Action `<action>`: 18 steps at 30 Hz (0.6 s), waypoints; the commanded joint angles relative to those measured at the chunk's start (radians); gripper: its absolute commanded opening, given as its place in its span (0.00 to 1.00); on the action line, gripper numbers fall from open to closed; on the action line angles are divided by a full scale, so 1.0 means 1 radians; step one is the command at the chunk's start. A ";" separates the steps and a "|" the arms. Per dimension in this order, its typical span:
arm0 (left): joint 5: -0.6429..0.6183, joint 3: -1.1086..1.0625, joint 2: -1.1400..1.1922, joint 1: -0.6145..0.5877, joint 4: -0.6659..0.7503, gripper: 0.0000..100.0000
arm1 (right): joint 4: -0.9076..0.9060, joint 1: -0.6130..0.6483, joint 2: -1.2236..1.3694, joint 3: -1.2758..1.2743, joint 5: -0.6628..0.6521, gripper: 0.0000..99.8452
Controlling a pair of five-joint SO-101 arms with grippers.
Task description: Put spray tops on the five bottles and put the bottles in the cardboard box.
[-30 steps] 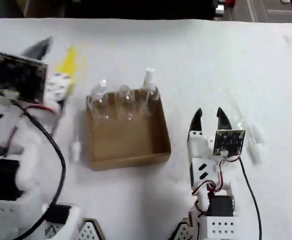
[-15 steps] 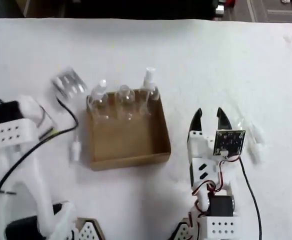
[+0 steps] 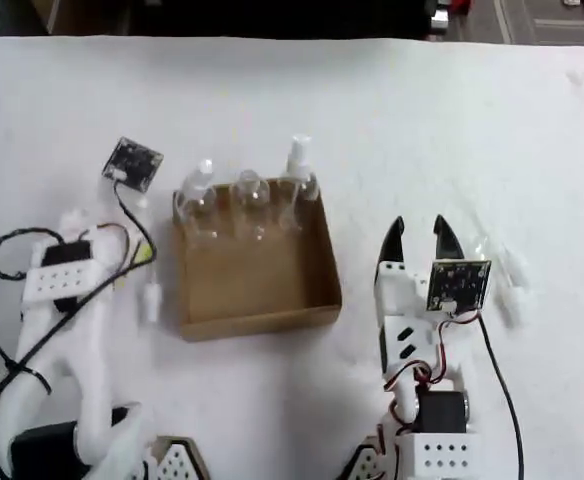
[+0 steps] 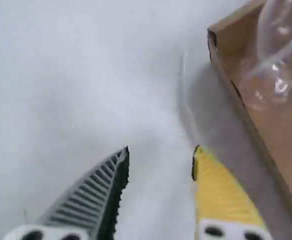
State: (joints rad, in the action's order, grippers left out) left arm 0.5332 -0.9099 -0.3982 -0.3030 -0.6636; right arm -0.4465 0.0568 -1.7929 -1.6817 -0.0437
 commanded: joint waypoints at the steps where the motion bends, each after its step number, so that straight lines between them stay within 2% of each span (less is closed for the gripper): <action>1: -0.166 -0.028 -0.002 0.031 0.114 0.24 | 0.021 -0.004 -0.007 -0.008 0.009 0.17; 3: -0.212 -0.029 -0.001 0.033 0.130 0.24 | 0.021 -0.004 -0.007 -0.008 0.009 0.17; 7: -0.222 -0.031 0.004 0.033 0.149 0.24 | 0.021 -0.004 -0.007 -0.008 0.009 0.17; 11: -0.244 -0.018 0.105 0.041 0.150 0.24 | 0.021 -0.004 -0.007 -0.008 0.009 0.17; 18: -0.315 0.187 0.302 0.028 0.021 0.20 | 0.021 -0.004 -0.007 -0.008 0.009 0.17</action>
State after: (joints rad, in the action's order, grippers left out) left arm 0.2524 -0.8485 -0.1588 -0.2754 -0.5838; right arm -0.4465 0.0568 -1.7929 -1.6817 -0.0437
